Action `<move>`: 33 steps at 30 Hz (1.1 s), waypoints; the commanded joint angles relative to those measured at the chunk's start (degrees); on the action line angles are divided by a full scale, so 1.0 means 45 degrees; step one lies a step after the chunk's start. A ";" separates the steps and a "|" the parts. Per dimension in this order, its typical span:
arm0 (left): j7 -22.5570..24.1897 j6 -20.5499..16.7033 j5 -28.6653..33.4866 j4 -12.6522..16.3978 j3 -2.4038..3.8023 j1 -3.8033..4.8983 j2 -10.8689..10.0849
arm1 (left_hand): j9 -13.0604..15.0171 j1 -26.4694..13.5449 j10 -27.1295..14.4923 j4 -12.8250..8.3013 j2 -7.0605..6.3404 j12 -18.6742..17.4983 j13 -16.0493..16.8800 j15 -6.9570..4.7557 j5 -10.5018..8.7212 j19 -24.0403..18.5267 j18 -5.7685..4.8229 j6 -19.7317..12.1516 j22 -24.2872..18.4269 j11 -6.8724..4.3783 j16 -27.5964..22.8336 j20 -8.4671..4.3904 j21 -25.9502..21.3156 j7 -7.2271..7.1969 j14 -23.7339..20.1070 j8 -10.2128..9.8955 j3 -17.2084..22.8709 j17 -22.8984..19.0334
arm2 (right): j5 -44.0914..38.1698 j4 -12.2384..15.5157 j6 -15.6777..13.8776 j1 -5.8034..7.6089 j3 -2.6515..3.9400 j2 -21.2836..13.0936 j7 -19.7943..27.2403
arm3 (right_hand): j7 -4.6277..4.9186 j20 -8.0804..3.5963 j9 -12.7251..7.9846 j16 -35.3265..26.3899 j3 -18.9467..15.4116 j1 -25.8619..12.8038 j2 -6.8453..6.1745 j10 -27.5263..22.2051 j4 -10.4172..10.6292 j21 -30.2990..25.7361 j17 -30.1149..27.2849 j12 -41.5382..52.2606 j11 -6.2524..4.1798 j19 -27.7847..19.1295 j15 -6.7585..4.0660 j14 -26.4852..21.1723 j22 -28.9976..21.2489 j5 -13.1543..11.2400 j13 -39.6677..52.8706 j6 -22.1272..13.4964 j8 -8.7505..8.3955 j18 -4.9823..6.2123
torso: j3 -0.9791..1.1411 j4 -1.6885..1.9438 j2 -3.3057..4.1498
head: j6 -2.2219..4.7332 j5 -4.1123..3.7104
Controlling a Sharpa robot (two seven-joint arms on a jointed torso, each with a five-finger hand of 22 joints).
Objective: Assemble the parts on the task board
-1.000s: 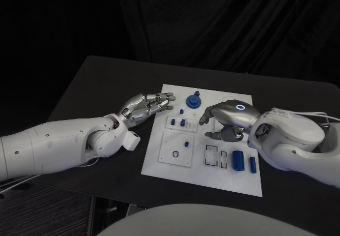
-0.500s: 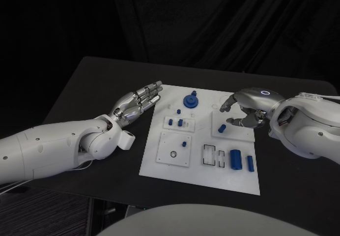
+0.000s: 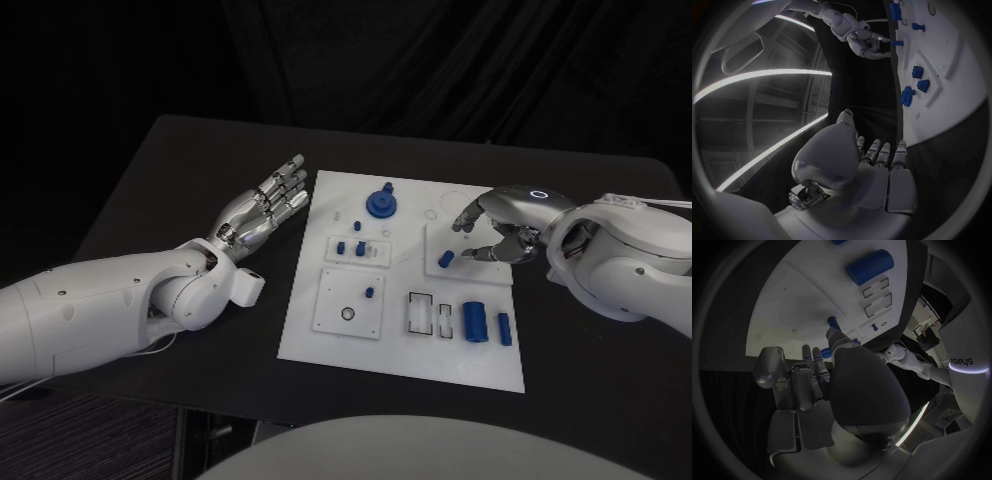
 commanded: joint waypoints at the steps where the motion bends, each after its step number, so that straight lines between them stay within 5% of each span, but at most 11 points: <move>1: 0.1760 -0.0314 -0.0008 0.0001 0.0011 -0.0039 0.0013 | -0.0039 -0.0165 0.0018 -0.0015 -0.0006 -0.0156 -0.0027 -0.0181 -0.0065 -0.0021 0.0122 -0.0357 -0.0103 -0.0031 -0.0045 -0.0309 -0.0053 0.0178 0.0013 -0.0088 -0.0082 -0.0011 | -0.0058 -0.0051 -0.0002 -0.0102 0.0005 0.0066 -0.0128 | 0.0091 0.0000 -0.0060 -0.0041 -0.0113 -0.0031 0.0071 0.0141 0.0009 0.0011 0.1399 -0.0037 -0.0010 -0.0009 0.0023 0.0583 0.1802 -0.0040 -0.0045 -0.0072 -0.0081 -0.0117 | -0.0002 0.0014 0.0041 | 0.0002 -0.0049; 6: 0.1852 -0.0275 -0.0008 -0.0023 0.0011 -0.0079 0.0008 | -0.0081 -0.0101 0.0023 -0.0022 0.0065 -0.0298 -0.0037 -0.0410 0.0065 -0.0034 -0.0042 -0.0701 -0.0229 -0.0082 -0.0045 -0.0789 -0.0065 0.0973 0.0013 -0.0127 -0.0077 -0.0011 | -0.0060 -0.0245 -0.0256 -0.0410 0.0006 0.0280 0.0248 | 0.0313 -0.0056 -0.0235 -0.0064 -0.0226 0.0131 0.0186 0.0685 0.0007 0.0103 0.1361 -0.0074 -0.0104 0.0048 -0.0049 0.0590 0.1830 0.0048 -0.0197 -0.0167 -0.0140 -0.0134 | -0.0010 0.0008 0.0030 | 0.0002 -0.0168; 8: 0.1926 -0.0265 -0.0009 -0.0012 0.0011 -0.0088 -0.0001 | -0.0085 0.0146 0.0031 -0.0026 0.0103 -0.0347 -0.0040 -0.0577 0.0370 -0.0031 -0.0228 -0.0746 -0.0256 -0.0138 -0.0045 -0.1169 -0.0066 0.2252 0.0013 -0.0129 0.0008 -0.0011 | -0.0060 -0.0312 -0.0453 -0.0547 0.0006 0.0353 0.0449 | 0.0308 -0.0080 -0.0250 -0.0056 -0.0238 0.0160 0.0209 0.0874 0.0010 0.0136 0.1370 -0.0082 -0.0138 0.0068 -0.0081 0.0601 0.1840 0.0104 -0.0235 -0.0061 -0.0086 -0.0141 | 0.0000 -0.0003 0.0039 | 0.0002 -0.0197; 11: 0.1966 -0.0234 -0.0009 0.0007 0.0012 -0.0094 -0.0026 | -0.0062 0.0235 0.0083 -0.0017 0.0115 -0.0158 -0.0011 -0.0450 0.0484 0.0055 -0.0621 -0.0614 -0.0042 0.0098 -0.0045 -0.1426 -0.0013 0.2877 0.0013 -0.0105 0.0008 -0.0011 | -0.0060 -0.0366 -0.0558 -0.0641 0.0006 0.0436 0.0583 | 0.0316 -0.0122 -0.0264 -0.0018 -0.0241 0.0205 0.0238 0.1151 0.0013 0.0264 0.1417 -0.0125 -0.0186 0.0136 -0.0126 0.0634 0.1876 0.0226 -0.0303 0.0136 0.0005 -0.0167 | 0.0006 0.0003 0.0024 | 0.0002 -0.0224; 25: 0.1644 0.0321 -0.0009 -0.0008 0.0012 -0.0110 0.0001 | -0.0024 0.0767 0.0085 -0.0035 0.0263 -0.0229 -0.0021 0.0022 0.1130 0.0012 -0.1049 -0.0333 -0.0276 0.0508 -0.0045 -0.1339 -0.0060 0.2723 0.0013 -0.0067 0.0213 -0.0011 | -0.0061 -0.0498 -0.0773 -0.0847 0.0007 0.0764 0.1020 | 0.0039 -0.0305 -0.0205 0.0070 -0.0059 0.0300 0.0389 0.2215 0.0053 0.0620 0.1527 -0.0381 -0.0412 0.0333 -0.0338 0.0725 0.1977 0.0491 -0.0543 0.0998 0.0371 -0.0241 | -0.0018 0.0026 0.0009 | 0.0002 -0.0245; 26: 0.1630 0.0334 -0.0009 -0.0009 0.0012 -0.0111 0.0002 | -0.0025 0.0789 0.0084 -0.0034 0.0261 -0.0232 -0.0022 0.0031 0.1140 0.0012 -0.1050 -0.0335 -0.0281 0.0523 -0.0045 -0.1331 -0.0061 0.2658 0.0013 -0.0069 0.0218 -0.0011 | -0.0061 -0.0498 -0.0827 -0.0849 0.0007 0.0769 0.1054 | 0.0012 -0.0325 -0.0191 0.0093 -0.0027 0.0302 0.0406 0.2299 0.0057 0.0690 0.1557 -0.0399 -0.0435 0.0367 -0.0351 0.0743 0.1996 0.0523 -0.0557 0.1072 0.0401 -0.0252 | -0.0015 0.0021 0.0009 | 0.0002 -0.0252; 27: 0.1602 0.0357 -0.0009 -0.0012 0.0012 -0.0111 0.0000 | -0.0028 0.0879 0.0077 -0.0029 0.0254 -0.0267 -0.0026 0.0097 0.1187 0.0008 -0.1068 -0.0343 -0.0302 0.0650 -0.0045 -0.1293 -0.0062 0.2033 0.0013 -0.0074 0.0231 -0.0011 | -0.0061 -0.0500 -0.0942 -0.0853 0.0007 0.0779 0.1129 | -0.0059 -0.0359 -0.0169 0.0143 0.0053 0.0321 0.0428 0.2507 0.0062 0.0873 0.1622 -0.0438 -0.0484 0.0457 -0.0416 0.0784 0.2044 0.0638 -0.0588 0.1205 0.0448 -0.0291 | -0.0004 0.0011 0.0014 | 0.0002 -0.0250; 29: 0.1571 0.0376 -0.0009 -0.0015 0.0012 -0.0112 -0.0003 | -0.0026 0.0912 0.0074 -0.0029 0.0250 -0.0280 -0.0027 0.0119 0.1196 0.0009 -0.1081 -0.0323 -0.0306 0.0693 -0.0045 -0.1280 -0.0060 0.1752 0.0013 -0.0070 0.0233 -0.0011 | -0.0060 -0.0501 -0.1046 -0.0856 0.0007 0.0790 0.1205 | -0.0069 -0.0431 -0.0157 0.0187 0.0174 0.0343 0.0448 0.2802 0.0066 0.1038 0.1680 -0.0511 -0.0566 0.0543 -0.0469 0.0825 0.2086 0.0780 -0.0637 0.1304 0.0465 -0.0317 | 0.0006 0.0010 0.0008 | 0.0002 -0.0241; 33: 0.1520 0.0418 -0.0009 -0.0026 0.0012 -0.0114 -0.0005 | -0.0025 0.0936 0.0073 -0.0036 0.0253 -0.0289 -0.0028 0.0116 0.1228 0.0010 -0.1078 -0.0316 -0.0305 0.0672 -0.0045 -0.1269 -0.0059 0.1665 0.0013 -0.0069 0.0241 -0.0011 | 0.0023 -0.0507 -0.1109 -0.0859 0.0007 0.0806 0.1274 | -0.0120 -0.0542 -0.0081 0.0215 0.0426 0.0424 0.0478 0.3445 0.0049 0.1159 0.1723 -0.0657 -0.0691 0.0615 -0.0590 0.0865 0.2114 0.0834 -0.0706 0.1711 0.0611 -0.0341 | -0.0013 0.0031 -0.0005 | 0.0002 -0.0234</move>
